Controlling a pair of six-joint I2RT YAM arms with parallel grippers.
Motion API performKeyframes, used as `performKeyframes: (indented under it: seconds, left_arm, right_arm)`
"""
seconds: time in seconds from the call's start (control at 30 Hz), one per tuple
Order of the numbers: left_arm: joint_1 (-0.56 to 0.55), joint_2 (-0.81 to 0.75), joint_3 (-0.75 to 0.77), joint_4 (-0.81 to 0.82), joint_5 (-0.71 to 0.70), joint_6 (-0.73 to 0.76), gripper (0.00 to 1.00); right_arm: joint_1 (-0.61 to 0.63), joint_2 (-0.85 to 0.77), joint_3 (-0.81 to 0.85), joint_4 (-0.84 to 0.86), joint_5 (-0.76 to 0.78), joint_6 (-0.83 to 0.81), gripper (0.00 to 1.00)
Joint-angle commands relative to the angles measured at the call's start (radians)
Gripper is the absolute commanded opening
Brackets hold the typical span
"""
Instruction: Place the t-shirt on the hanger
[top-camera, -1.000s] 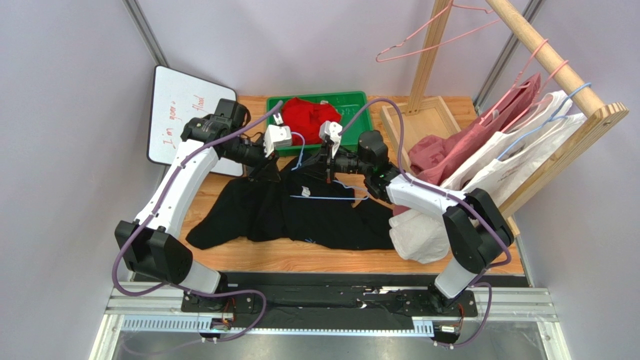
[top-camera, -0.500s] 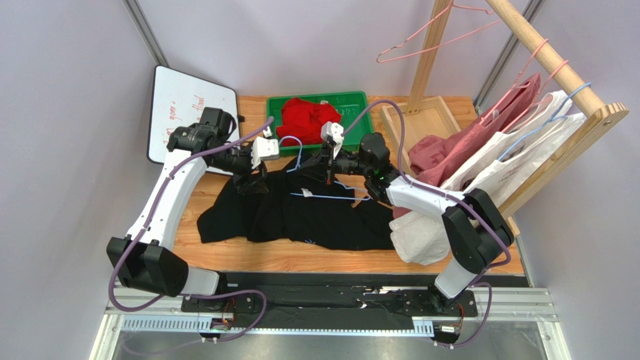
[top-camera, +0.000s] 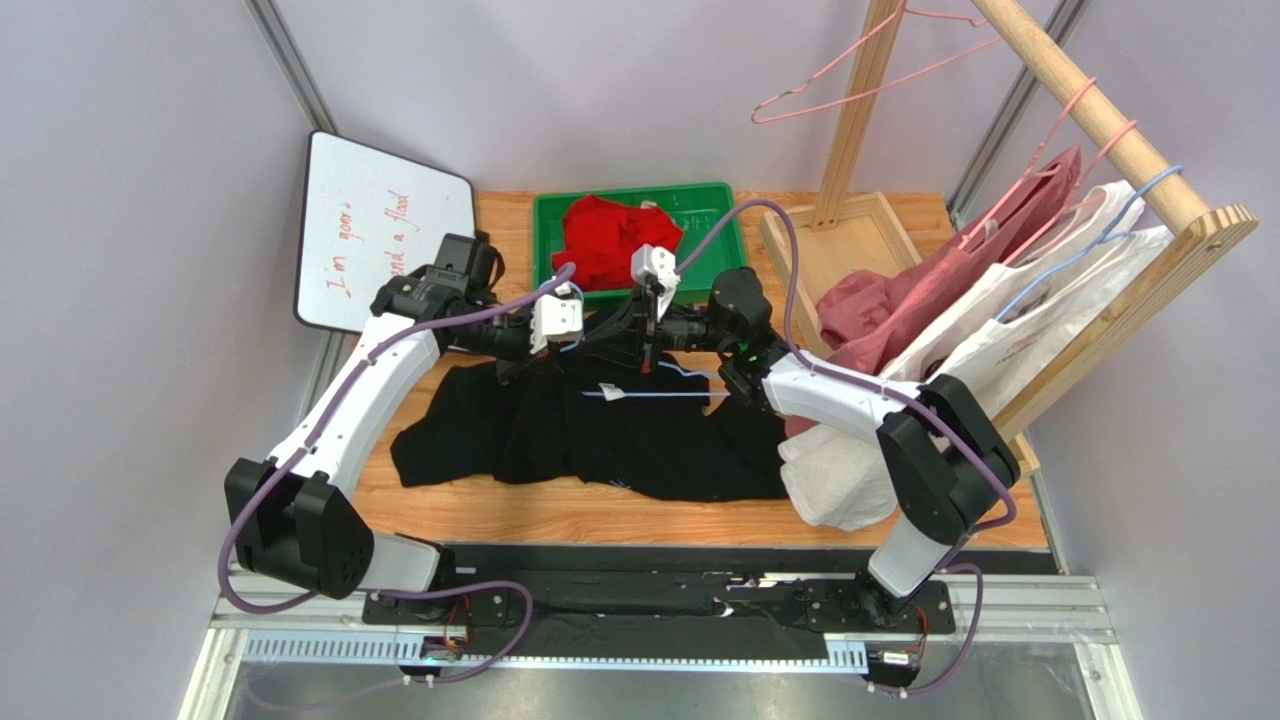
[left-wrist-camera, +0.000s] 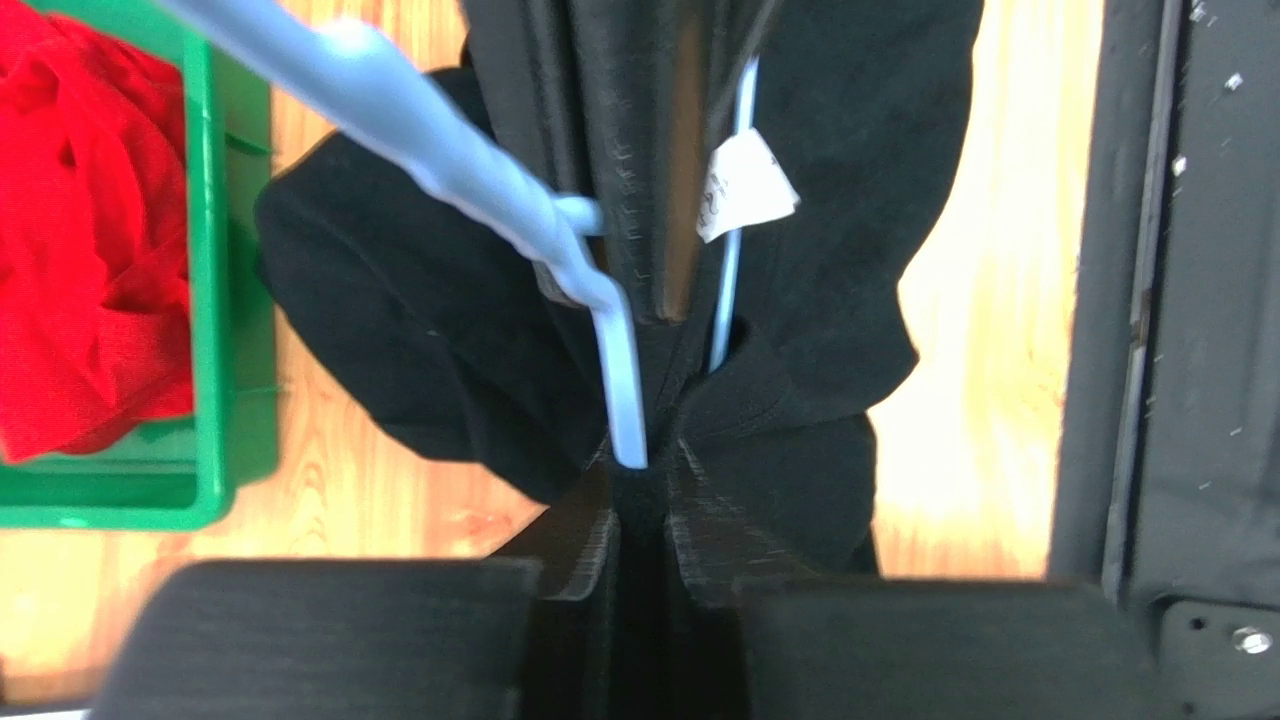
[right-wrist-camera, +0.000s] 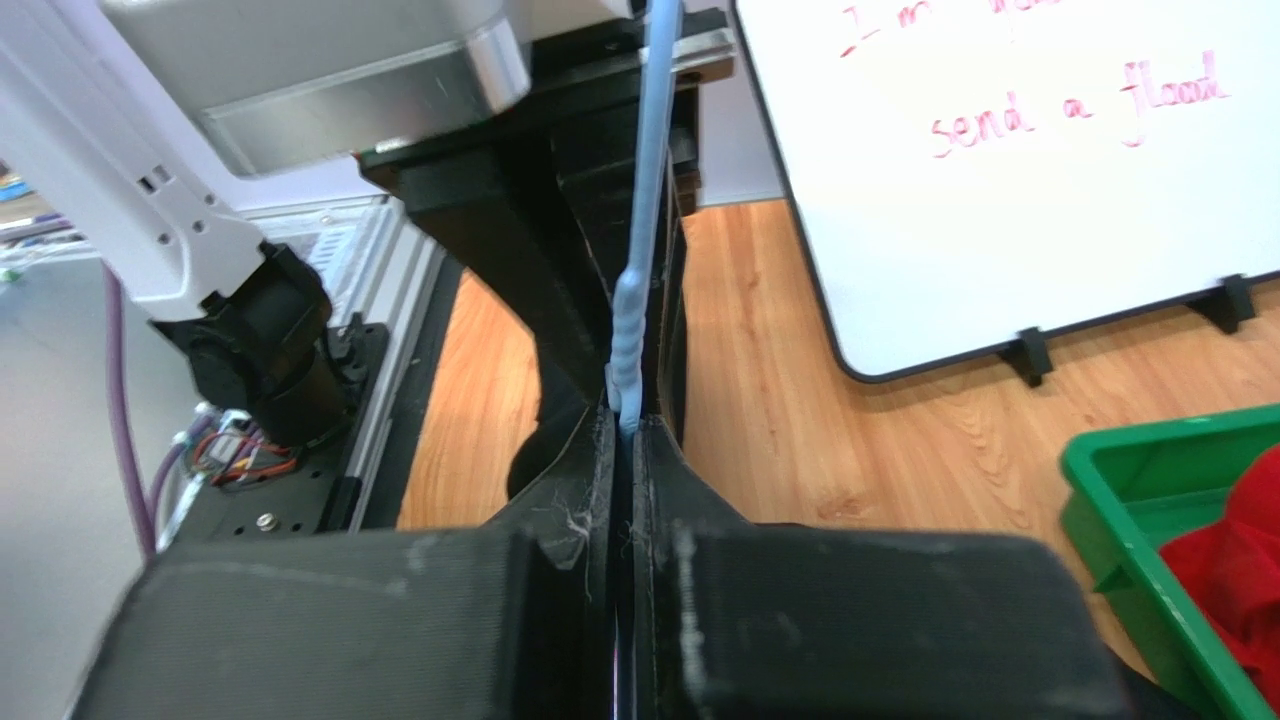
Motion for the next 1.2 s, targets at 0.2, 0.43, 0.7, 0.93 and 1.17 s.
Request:
performKeyframes:
  seconds: [0.2, 0.43, 0.7, 0.93, 1.17]
  left_arm:
    - [-0.012, -0.087, -0.080, 0.026, 0.024, 0.061, 0.00]
    - [-0.016, -0.104, -0.079, 0.036, 0.031, 0.084, 0.00]
    - [-0.051, -0.136, -0.102, 0.059, 0.005, 0.046, 0.00]
    - [-0.058, -0.170, -0.115, 0.061, -0.005, 0.015, 0.00]
    - [-0.059, -0.204, -0.135, 0.072, -0.047, -0.023, 0.00]
  right_arm:
    - [-0.105, -0.117, 0.239, -0.492, 0.030, -0.056, 0.85]
    - [-0.163, -0.144, 0.293, -1.109, 0.125, -0.254, 0.86]
    - [-0.136, -0.060, 0.282, -1.312, 0.260, -0.249, 0.84]
    - [-0.055, 0.015, 0.256, -1.258, 0.387, -0.193, 0.75]
    - [-0.015, 0.076, 0.273, -1.278, 0.462, -0.142, 0.68]
